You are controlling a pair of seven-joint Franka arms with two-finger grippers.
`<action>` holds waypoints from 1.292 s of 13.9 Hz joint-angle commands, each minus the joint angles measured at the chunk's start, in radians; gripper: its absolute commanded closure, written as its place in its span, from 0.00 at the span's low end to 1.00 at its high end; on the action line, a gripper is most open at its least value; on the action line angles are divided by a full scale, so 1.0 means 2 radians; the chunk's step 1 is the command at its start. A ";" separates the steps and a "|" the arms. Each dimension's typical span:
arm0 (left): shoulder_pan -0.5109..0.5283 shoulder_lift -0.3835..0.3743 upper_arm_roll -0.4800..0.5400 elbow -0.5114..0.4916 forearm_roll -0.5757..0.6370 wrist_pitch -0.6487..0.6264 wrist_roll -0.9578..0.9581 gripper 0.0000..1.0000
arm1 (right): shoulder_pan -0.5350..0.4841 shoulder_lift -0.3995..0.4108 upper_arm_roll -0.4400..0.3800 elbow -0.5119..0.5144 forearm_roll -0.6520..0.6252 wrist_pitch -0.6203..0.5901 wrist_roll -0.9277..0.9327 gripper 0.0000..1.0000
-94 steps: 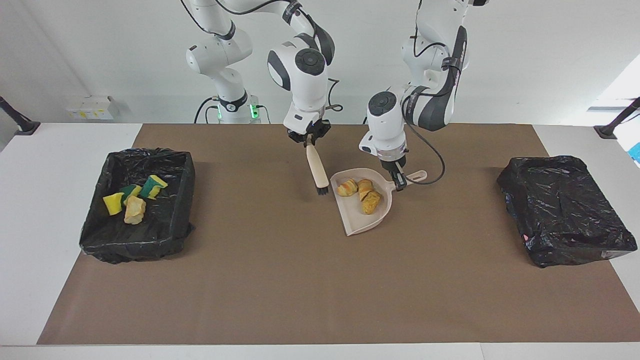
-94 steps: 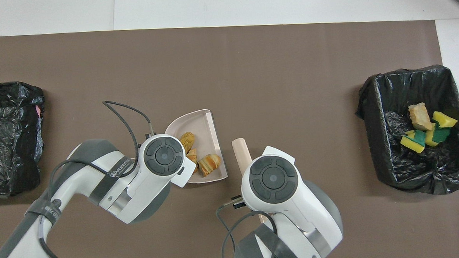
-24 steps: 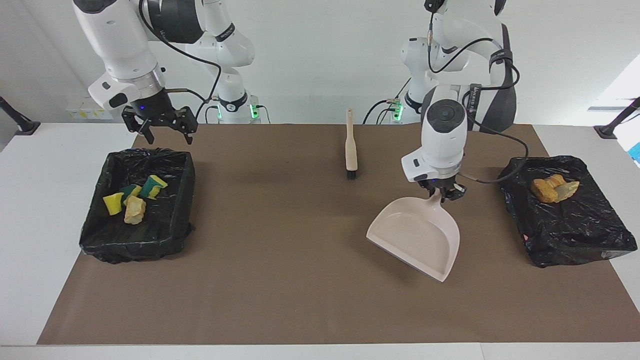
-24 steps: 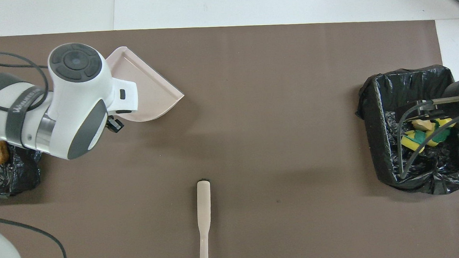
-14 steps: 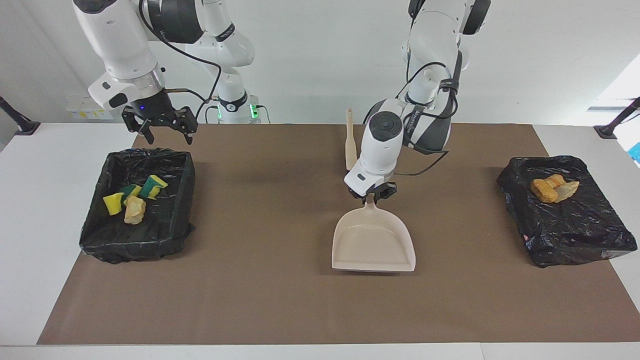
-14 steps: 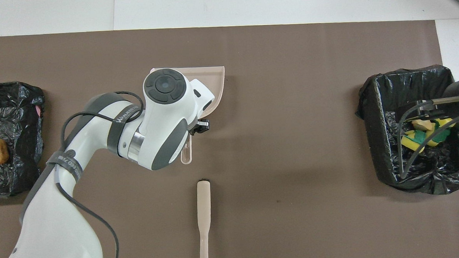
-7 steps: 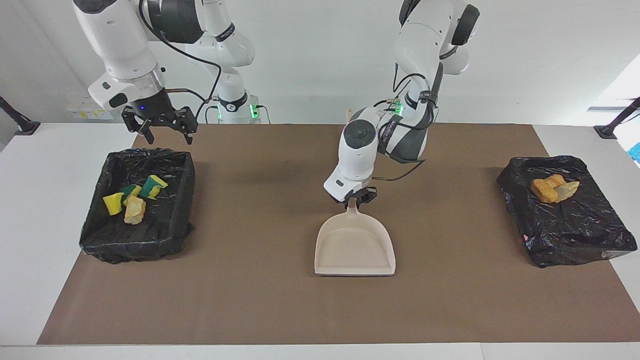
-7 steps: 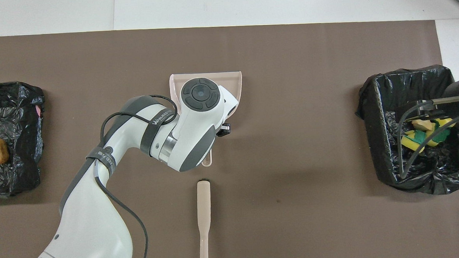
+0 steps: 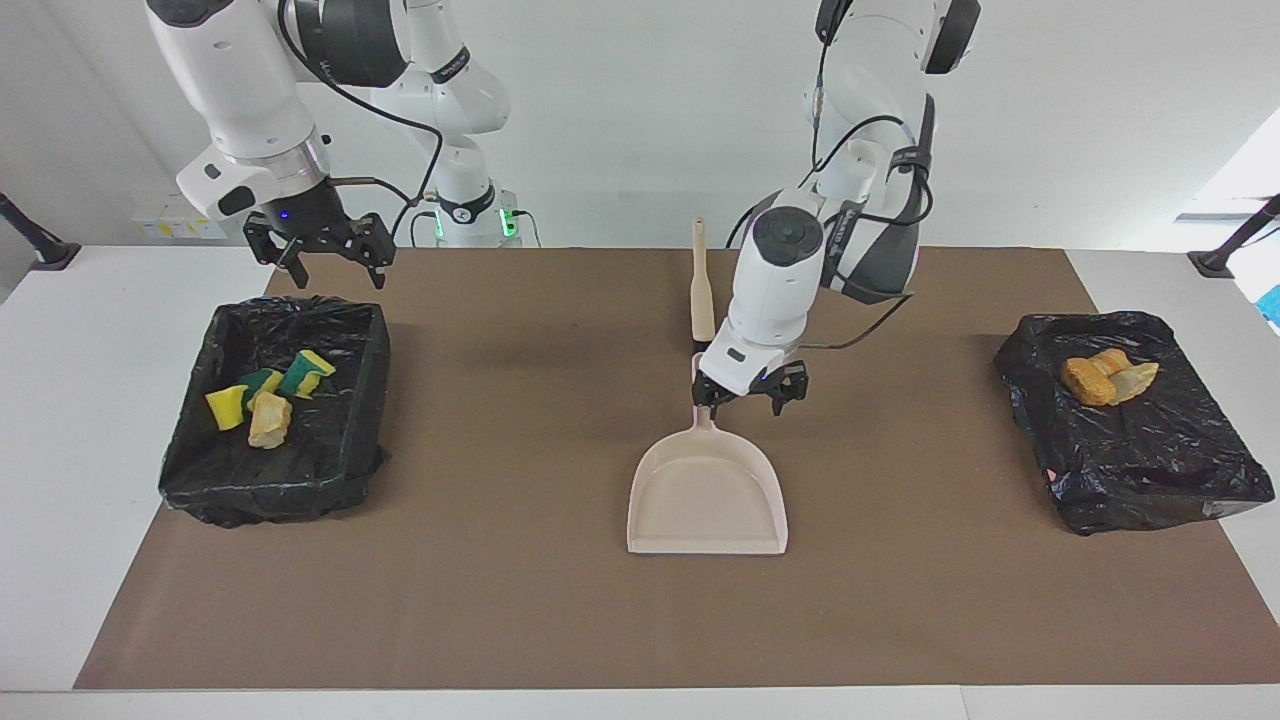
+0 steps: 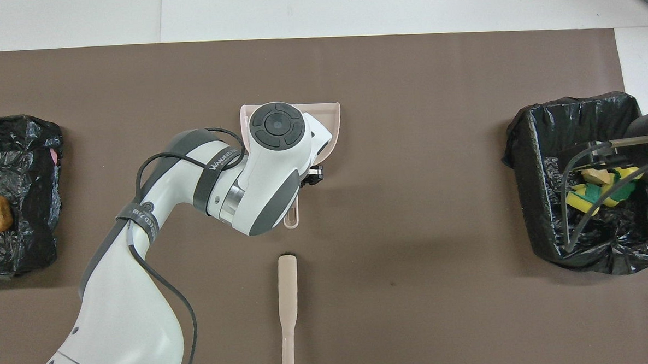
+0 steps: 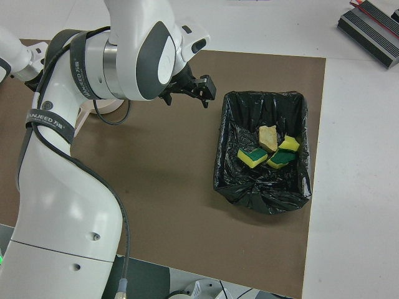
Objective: Sweep and dump trash in bin
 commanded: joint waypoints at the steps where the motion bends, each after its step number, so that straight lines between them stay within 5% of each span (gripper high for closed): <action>1: 0.033 -0.075 -0.001 -0.047 -0.002 -0.030 0.048 0.00 | -0.005 -0.005 0.003 -0.005 0.004 -0.001 0.001 0.00; 4: 0.080 -0.163 -0.001 -0.093 -0.002 -0.072 0.121 0.00 | -0.005 -0.005 0.003 -0.005 0.004 -0.001 0.000 0.00; 9: 0.164 -0.220 0.001 -0.086 -0.003 -0.134 0.224 0.00 | -0.005 -0.005 0.003 -0.005 0.004 -0.001 0.000 0.00; 14: 0.200 -0.234 0.013 -0.056 -0.021 -0.198 0.271 0.00 | -0.005 -0.005 0.003 -0.005 0.004 -0.001 0.000 0.00; 18: 0.200 -0.205 0.016 0.002 -0.028 -0.238 0.291 0.00 | -0.005 -0.005 0.003 -0.005 0.004 -0.001 0.000 0.00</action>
